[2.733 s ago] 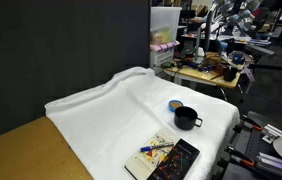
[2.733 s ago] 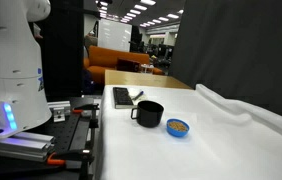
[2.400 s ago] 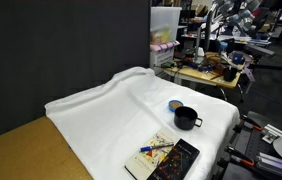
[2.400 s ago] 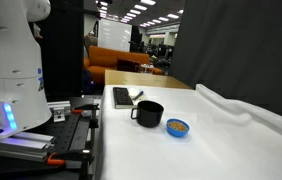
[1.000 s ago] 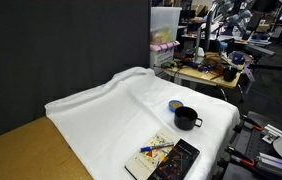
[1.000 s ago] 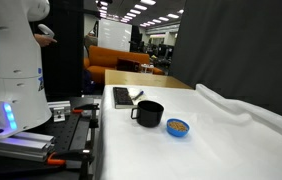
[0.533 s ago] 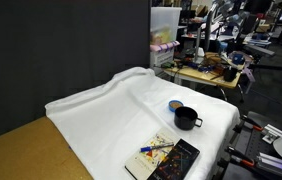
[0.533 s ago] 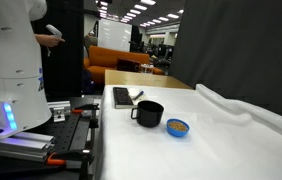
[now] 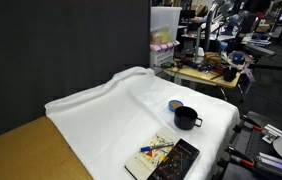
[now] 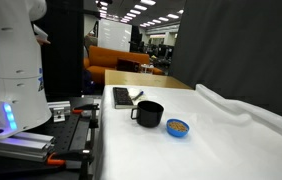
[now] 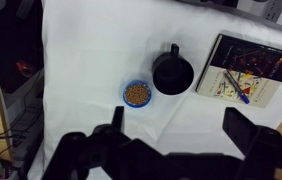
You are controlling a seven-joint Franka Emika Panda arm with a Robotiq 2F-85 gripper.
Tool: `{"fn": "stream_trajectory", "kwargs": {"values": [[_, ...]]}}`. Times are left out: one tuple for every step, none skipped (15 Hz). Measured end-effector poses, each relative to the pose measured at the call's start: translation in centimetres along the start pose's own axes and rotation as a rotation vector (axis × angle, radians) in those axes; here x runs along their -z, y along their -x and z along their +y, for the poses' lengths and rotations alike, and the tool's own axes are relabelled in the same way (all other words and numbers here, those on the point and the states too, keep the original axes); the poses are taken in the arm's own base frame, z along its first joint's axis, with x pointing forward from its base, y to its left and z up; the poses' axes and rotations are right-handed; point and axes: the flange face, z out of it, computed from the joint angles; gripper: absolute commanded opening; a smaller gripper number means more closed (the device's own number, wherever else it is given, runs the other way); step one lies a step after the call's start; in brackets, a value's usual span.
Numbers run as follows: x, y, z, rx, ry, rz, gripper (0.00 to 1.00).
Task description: Put the pen into the black cup.
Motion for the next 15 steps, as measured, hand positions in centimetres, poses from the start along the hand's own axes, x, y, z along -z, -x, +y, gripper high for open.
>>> {"fn": "stream_trajectory", "kwargs": {"values": [[0.0, 0.0, 0.0, -0.001, -0.001, 0.0, 1.0], [0.0, 0.0, 0.1, -0.002, -0.001, 0.0, 1.0], [-0.1, 0.0, 0.1, -0.002, -0.002, -0.002, 1.0], [-0.2, -0.1, 0.0, 0.001, -0.001, -0.004, 1.0], [-0.3, -0.3, -0.2, 0.008, 0.001, -0.008, 1.0], [-0.4, -0.6, -0.7, 0.021, 0.004, -0.012, 1.0], [-0.6, -1.0, -1.4, 0.039, 0.008, -0.016, 1.0], [-0.9, -1.4, -2.3, 0.063, 0.015, -0.021, 1.0], [-1.1, -1.9, -3.3, 0.086, 0.022, -0.027, 1.0], [-1.4, -2.3, -4.3, 0.11, 0.03, -0.035, 1.0], [-1.7, -2.6, -5.3, 0.133, 0.037, -0.045, 1.0], [-2.0, -2.9, -6.2, 0.154, 0.043, -0.054, 1.0], [-2.3, -3.2, -7.1, 0.172, 0.049, -0.063, 1.0], [-2.6, -3.4, -7.9, 0.19, 0.054, -0.071, 1.0], [-2.8, -3.6, -8.7, 0.207, 0.059, -0.079, 1.0]]}}
